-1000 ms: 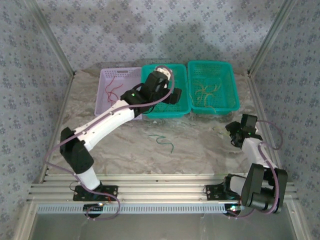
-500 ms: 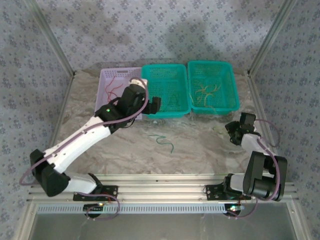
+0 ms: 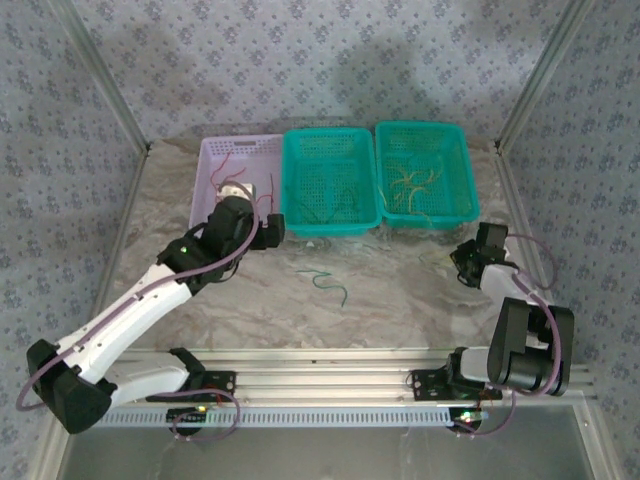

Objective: Untangle the cables

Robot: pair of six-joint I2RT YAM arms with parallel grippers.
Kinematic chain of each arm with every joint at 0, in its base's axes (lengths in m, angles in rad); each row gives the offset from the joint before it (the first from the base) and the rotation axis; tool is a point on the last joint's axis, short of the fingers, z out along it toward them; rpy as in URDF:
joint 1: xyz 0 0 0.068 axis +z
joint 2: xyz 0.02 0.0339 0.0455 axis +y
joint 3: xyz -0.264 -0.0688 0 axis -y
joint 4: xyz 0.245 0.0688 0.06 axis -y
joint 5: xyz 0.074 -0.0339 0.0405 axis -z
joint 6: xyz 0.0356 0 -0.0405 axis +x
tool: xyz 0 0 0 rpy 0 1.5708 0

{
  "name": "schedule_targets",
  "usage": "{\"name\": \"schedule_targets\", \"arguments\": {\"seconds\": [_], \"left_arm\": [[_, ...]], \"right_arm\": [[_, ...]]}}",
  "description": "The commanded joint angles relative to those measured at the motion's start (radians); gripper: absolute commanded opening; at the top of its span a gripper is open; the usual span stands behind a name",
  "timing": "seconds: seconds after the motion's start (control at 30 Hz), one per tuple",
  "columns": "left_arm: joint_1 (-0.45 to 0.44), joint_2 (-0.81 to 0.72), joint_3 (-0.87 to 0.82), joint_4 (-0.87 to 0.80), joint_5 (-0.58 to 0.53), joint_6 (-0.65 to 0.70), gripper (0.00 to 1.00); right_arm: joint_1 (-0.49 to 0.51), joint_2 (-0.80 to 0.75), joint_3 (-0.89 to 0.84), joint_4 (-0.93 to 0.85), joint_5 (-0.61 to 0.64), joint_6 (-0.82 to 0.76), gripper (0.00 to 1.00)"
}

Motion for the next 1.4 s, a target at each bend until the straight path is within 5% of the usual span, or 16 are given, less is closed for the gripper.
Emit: {"name": "schedule_targets", "arguments": {"seconds": [0.0,0.37,0.8,1.1,1.37], "left_arm": [[0.009,-0.029,-0.017,-0.005,-0.02,-0.025,1.0],[0.013,-0.05,-0.035,-0.006,-0.038,-0.024,1.0],[0.026,-0.034,-0.048,0.001,-0.003,-0.051,1.0],[0.033,-0.039,-0.076,0.009,0.025,-0.084,1.0],[0.037,-0.03,-0.111,0.029,0.067,-0.111,1.0]], "right_arm": [[0.019,-0.003,0.032,-0.018,0.025,-0.008,0.17],[0.069,-0.238,0.036,-0.15,0.111,-0.007,0.03],[0.138,-0.567,0.153,-0.372,0.128,-0.054,0.0],[0.28,-0.394,0.347,-0.309,0.184,-0.129,0.0],[0.289,-0.134,0.517,-0.221,0.16,-0.182,0.0]]}}
